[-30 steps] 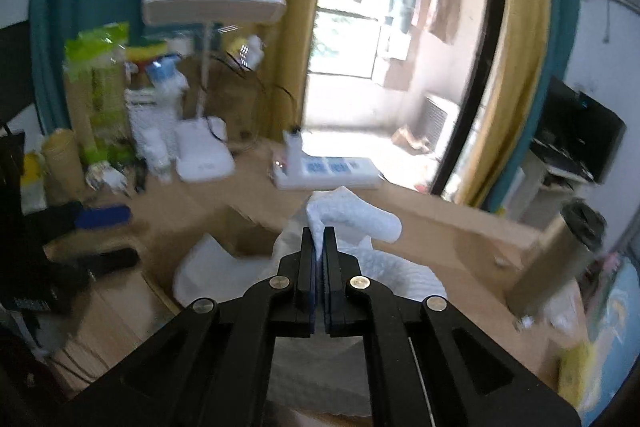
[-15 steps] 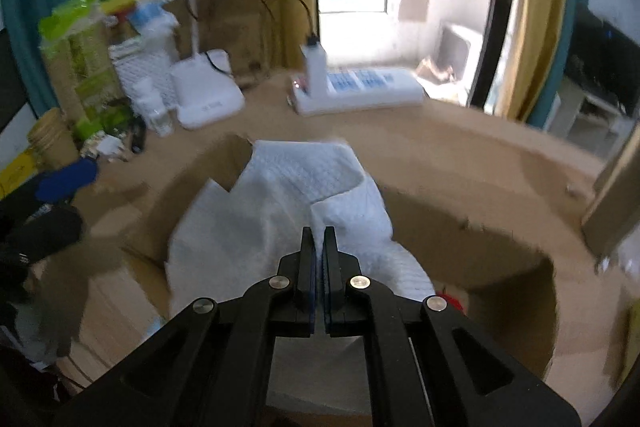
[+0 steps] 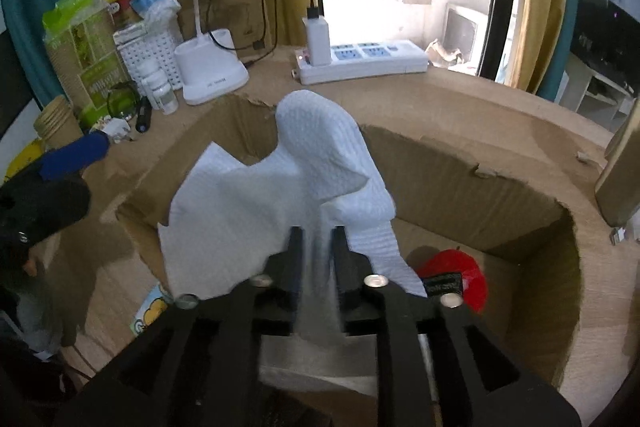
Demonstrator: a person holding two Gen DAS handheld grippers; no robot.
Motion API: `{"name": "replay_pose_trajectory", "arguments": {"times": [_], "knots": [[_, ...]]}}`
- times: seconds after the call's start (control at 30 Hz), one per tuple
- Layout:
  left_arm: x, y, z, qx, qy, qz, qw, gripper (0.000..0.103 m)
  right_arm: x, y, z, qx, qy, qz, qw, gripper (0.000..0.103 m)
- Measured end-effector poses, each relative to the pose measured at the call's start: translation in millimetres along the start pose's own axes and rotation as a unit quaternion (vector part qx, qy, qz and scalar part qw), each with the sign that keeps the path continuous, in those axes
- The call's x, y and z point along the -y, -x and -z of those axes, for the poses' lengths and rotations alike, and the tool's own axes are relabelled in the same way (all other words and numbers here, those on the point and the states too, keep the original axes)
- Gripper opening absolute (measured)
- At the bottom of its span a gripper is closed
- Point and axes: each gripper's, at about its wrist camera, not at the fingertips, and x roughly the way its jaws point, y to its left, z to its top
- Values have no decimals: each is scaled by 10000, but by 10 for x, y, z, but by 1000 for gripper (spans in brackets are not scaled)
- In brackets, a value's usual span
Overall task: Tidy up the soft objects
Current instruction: 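Lower the white cloth into the cardboard box and open the right gripper, then withdraw both tools from the box toward the items on the desk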
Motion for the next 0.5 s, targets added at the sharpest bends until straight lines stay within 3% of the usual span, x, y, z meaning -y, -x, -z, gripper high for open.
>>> {"name": "replay_pose_trajectory", "arguments": {"times": [0.03, 0.13, 0.3, 0.5], "knots": [[4, -10, 1, -10, -3, 8, 10000, 68, 8, 36, -2, 55, -27, 11, 10000, 37], [19, -42, 14, -50, -21, 15, 10000, 68, 53, 90, -23, 119, -175, 107, 9997, 45], [6, -54, 21, -63, 2, 45, 10000, 68, 115, 261, 32, 248, -230, 654, 9973, 46], [16, -37, 23, -39, -8, 60, 10000, 68, 315, 339, 204, 218, -733, 975, 9923, 46]]}}
